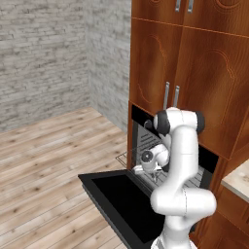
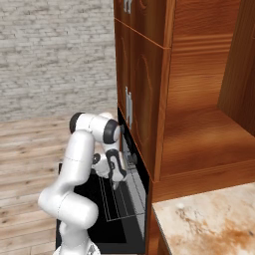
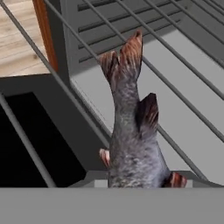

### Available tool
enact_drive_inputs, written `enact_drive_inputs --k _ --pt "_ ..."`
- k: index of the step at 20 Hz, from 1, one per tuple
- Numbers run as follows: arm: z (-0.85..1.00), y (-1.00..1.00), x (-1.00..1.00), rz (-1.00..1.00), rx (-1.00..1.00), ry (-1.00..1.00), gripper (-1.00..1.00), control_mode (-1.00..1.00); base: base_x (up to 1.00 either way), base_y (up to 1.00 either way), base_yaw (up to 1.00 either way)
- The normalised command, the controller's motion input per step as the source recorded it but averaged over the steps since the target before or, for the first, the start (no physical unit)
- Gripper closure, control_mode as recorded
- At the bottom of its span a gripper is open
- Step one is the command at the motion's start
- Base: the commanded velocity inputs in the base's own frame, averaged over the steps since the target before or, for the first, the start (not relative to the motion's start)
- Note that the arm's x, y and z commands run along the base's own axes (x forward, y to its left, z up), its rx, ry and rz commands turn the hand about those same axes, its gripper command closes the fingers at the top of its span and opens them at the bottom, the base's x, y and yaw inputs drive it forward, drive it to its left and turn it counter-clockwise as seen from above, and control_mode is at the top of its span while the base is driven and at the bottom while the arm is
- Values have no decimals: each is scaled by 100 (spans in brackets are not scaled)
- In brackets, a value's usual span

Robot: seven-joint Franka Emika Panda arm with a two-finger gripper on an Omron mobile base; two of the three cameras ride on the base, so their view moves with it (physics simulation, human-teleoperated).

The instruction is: Place the fish on the rack of the oven, and slide the rack back inside. Close the oven door.

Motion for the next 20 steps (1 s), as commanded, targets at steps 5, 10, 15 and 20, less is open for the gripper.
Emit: enact_drive_inputs --k 5,10,15,20 --pt "2 5 0 -10 0 0 -100 -100 0 0 0" --pt "33 1 -5 -9 0 0 -100 -100 0 0 0" --pt "39 0 0 -9 0 0 -100 -100 0 0 0" --pt "40 13 -17 -6 0 0 -100 -100 0 0 0"
